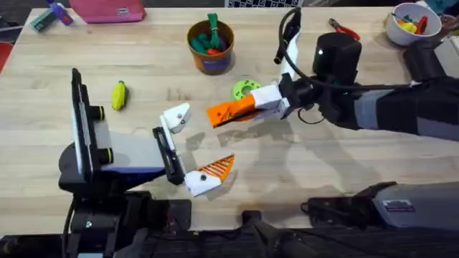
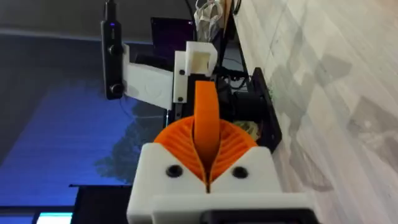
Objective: Pick up the gripper from the table and insert it into the empty holder that is missing its gripper. Then pick up a screw, insert it into the mounting hole, and use the screwdriver to tighten it. Finally, clean up the table by picking up the vegetable and placing it into the bucket.
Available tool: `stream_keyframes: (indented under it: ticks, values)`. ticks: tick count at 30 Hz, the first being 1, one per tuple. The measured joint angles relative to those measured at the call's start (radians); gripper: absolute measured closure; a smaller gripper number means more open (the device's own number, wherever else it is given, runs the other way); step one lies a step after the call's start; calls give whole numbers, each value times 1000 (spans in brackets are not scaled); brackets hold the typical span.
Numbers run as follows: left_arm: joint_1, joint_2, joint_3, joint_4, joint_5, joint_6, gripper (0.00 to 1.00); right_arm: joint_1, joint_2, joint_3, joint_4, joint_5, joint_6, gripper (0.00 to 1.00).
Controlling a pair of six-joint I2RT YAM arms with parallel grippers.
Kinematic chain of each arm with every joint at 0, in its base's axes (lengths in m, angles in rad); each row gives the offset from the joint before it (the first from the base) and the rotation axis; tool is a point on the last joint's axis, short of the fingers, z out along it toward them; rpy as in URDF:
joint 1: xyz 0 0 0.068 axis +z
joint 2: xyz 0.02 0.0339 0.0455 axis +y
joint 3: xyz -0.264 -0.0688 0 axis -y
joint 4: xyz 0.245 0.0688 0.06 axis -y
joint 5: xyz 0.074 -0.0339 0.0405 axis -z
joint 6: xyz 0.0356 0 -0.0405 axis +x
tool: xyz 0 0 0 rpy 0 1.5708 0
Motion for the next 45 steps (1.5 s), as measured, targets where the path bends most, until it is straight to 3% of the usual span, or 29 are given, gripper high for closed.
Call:
stream_keyframes:
  ticks: [36, 45]
  values:
    - [0, 0, 0, 0, 0, 0, 30, 145, 16, 65, 22, 104, 29, 992]
    - [0, 0, 0, 0, -7, -15, 31, 164, 77, 70, 89, 105, 41, 992]
